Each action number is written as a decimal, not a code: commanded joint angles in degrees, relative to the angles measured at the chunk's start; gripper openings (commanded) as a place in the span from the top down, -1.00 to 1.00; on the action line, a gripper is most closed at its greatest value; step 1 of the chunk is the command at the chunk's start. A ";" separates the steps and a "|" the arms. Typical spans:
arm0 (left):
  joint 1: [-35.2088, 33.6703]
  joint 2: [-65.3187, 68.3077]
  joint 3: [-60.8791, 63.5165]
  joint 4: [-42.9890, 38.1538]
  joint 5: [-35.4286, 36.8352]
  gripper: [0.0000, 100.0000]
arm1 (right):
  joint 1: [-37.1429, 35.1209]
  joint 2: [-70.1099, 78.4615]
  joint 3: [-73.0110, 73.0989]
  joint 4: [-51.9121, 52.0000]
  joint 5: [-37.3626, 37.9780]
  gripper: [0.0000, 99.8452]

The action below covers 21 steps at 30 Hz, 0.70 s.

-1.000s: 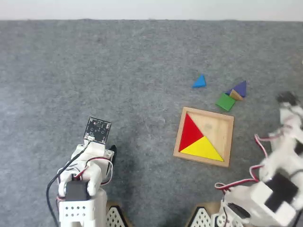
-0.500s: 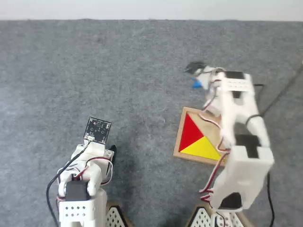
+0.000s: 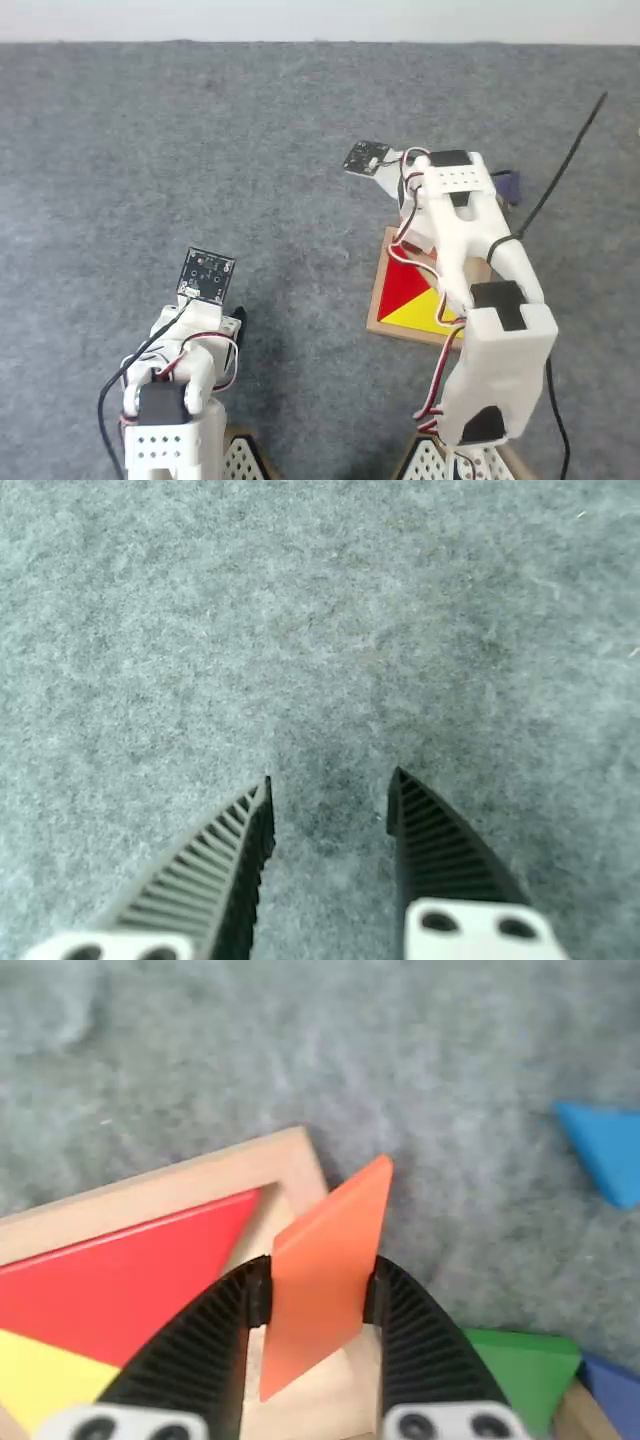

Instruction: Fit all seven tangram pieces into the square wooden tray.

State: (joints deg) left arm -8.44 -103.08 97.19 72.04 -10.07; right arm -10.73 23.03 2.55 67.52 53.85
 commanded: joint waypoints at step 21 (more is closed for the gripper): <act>-0.26 -1.14 -0.75 0.35 0.53 0.63 | -0.48 -15.69 10.20 4.26 2.90 0.89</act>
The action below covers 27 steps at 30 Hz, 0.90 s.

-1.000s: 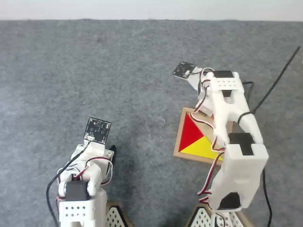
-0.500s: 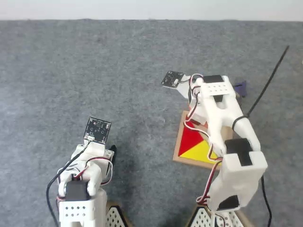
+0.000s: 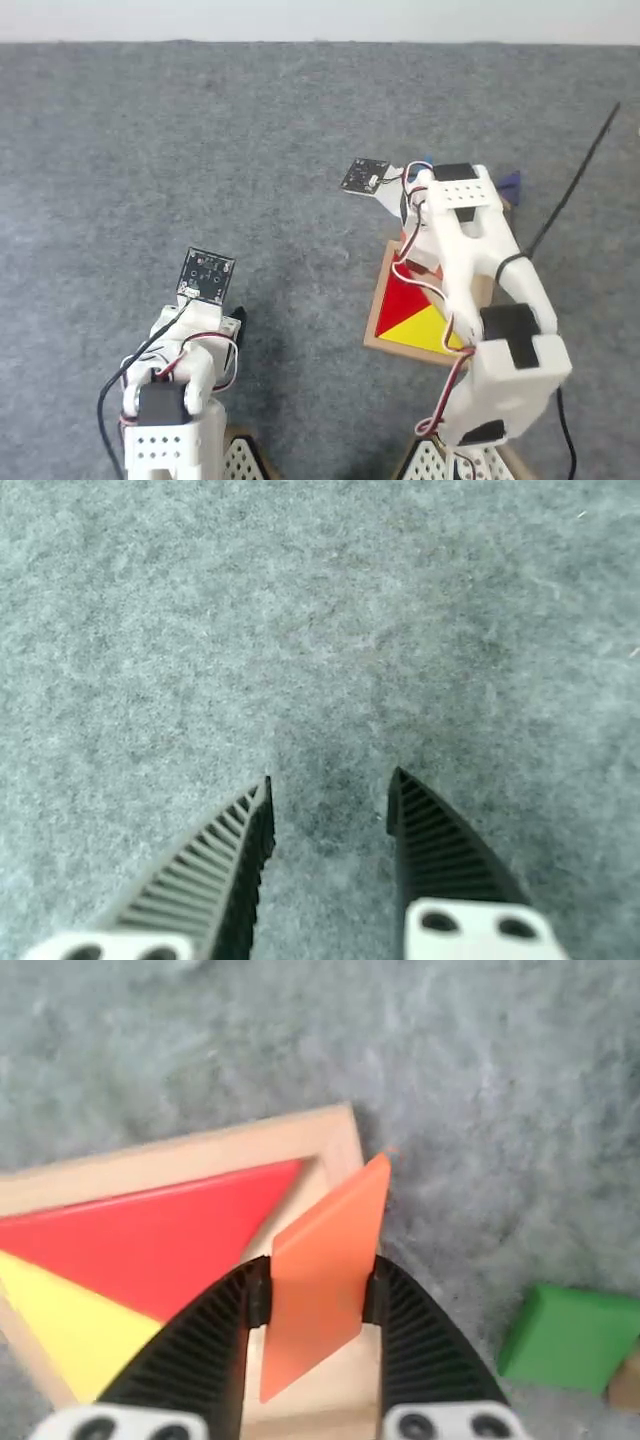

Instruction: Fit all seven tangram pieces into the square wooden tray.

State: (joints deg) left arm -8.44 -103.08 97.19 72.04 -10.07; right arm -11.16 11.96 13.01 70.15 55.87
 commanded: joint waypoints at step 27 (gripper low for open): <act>-0.26 -1.14 -0.75 0.35 0.53 0.63 | -0.31 -3.47 2.90 0.57 0.97 0.31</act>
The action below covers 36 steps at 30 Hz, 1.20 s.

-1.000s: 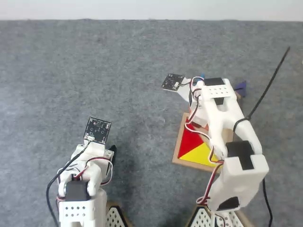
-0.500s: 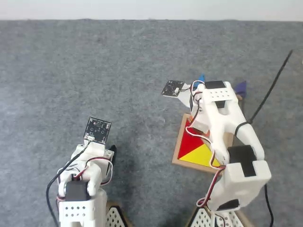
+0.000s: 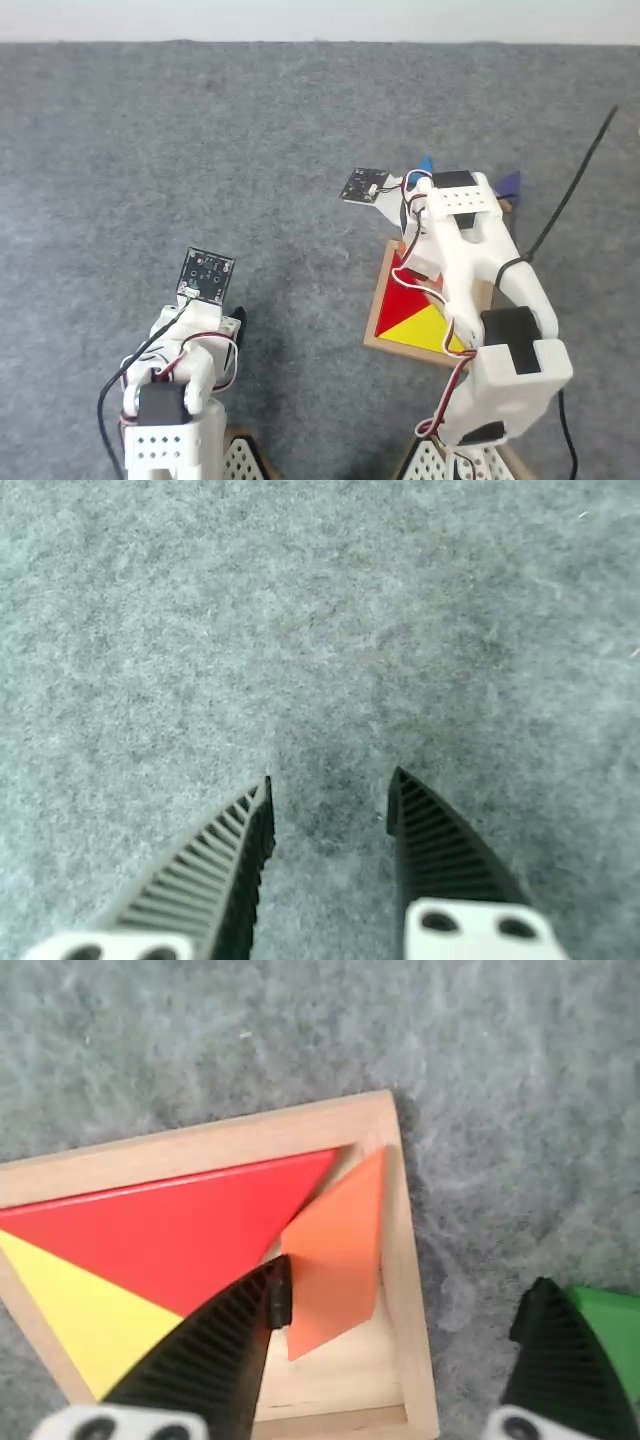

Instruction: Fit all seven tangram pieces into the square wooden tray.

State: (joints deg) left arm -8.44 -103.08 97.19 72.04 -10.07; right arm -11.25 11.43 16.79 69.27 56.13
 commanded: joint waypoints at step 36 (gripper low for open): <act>-0.26 -1.14 -0.75 0.35 0.53 0.63 | 5.05 -12.18 8.09 -13.41 -11.08 0.31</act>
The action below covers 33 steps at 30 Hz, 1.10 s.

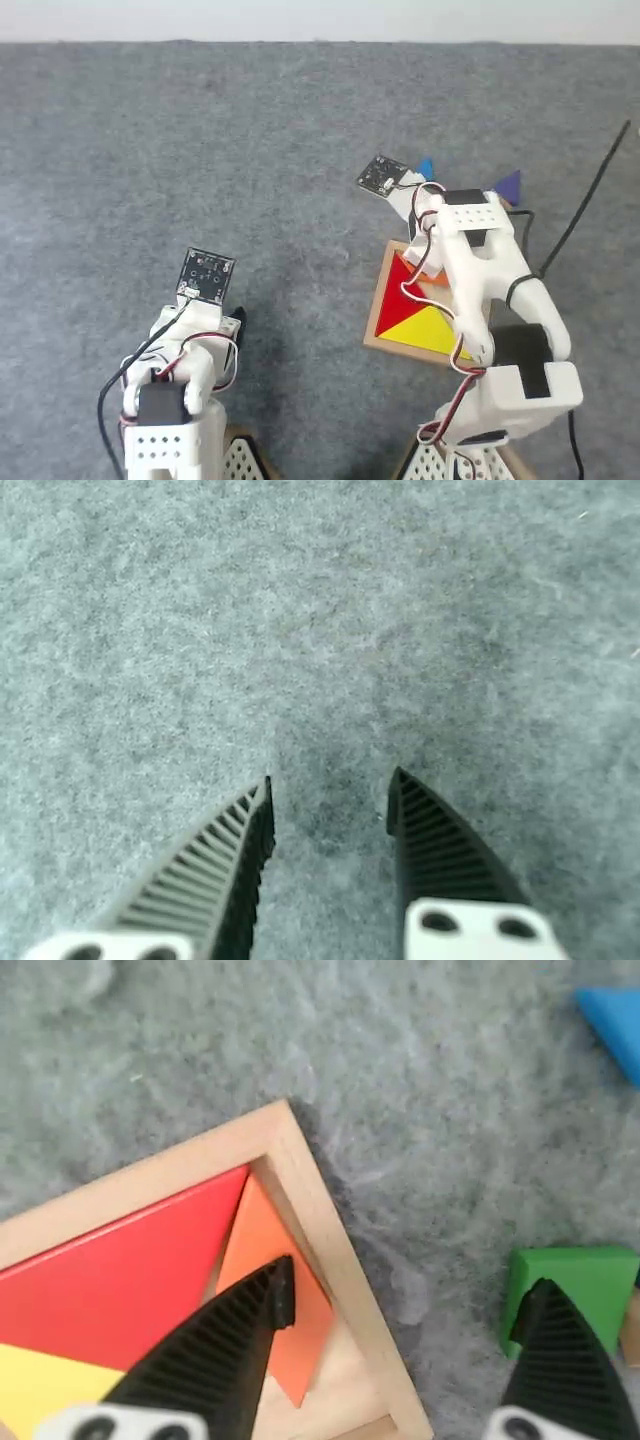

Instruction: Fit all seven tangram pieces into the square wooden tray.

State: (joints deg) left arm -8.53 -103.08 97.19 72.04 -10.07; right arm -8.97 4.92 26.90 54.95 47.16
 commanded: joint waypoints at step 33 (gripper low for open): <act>-0.18 -1.14 -0.75 0.35 0.53 0.63 | 21.85 -8.75 20.04 5.32 10.55 0.31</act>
State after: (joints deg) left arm -8.44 -103.08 97.19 72.04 -10.07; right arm 13.89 -6.68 46.68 61.45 57.54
